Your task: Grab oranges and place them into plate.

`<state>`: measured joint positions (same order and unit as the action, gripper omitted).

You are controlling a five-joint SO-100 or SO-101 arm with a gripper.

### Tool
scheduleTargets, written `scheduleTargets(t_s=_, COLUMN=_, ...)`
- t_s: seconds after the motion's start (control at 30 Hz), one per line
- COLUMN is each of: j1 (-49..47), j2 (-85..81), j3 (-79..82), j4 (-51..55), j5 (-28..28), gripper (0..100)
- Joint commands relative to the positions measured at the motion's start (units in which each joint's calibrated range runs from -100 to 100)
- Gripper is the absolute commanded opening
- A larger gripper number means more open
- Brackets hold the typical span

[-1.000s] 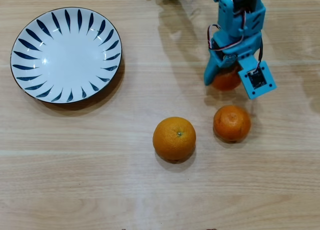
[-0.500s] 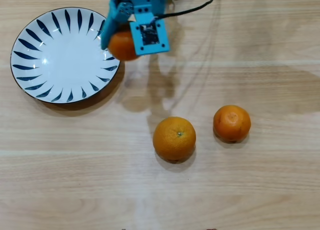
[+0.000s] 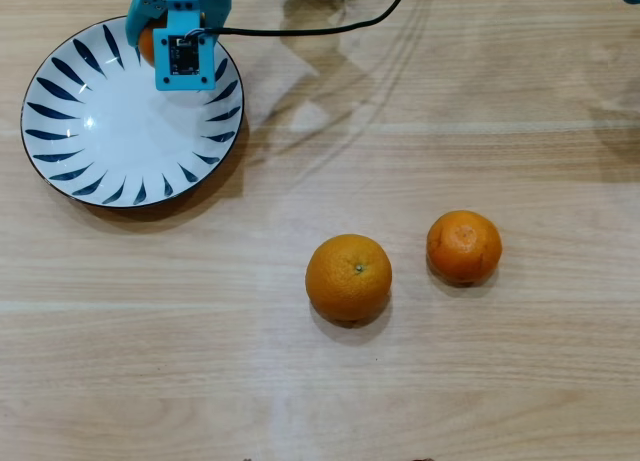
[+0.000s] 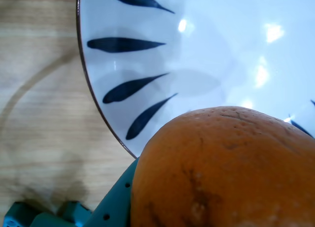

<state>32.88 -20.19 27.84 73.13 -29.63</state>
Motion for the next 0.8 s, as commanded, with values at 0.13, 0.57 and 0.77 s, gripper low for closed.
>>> scheduleTargets(t_s=0.13, j1=0.75, j2=-0.27, j3=1.26, j4=-0.54, j5=-0.22, gripper=40)
scheduleTargets(t_s=0.57, j1=-13.85, j2=-0.35, j3=-2.09, j4=0.23, j5=-6.54, gripper=43)
scheduleTargets(t_s=0.77, j1=-34.74, j2=0.66, j3=-11.14, j4=-0.54, j5=-17.68, gripper=43)
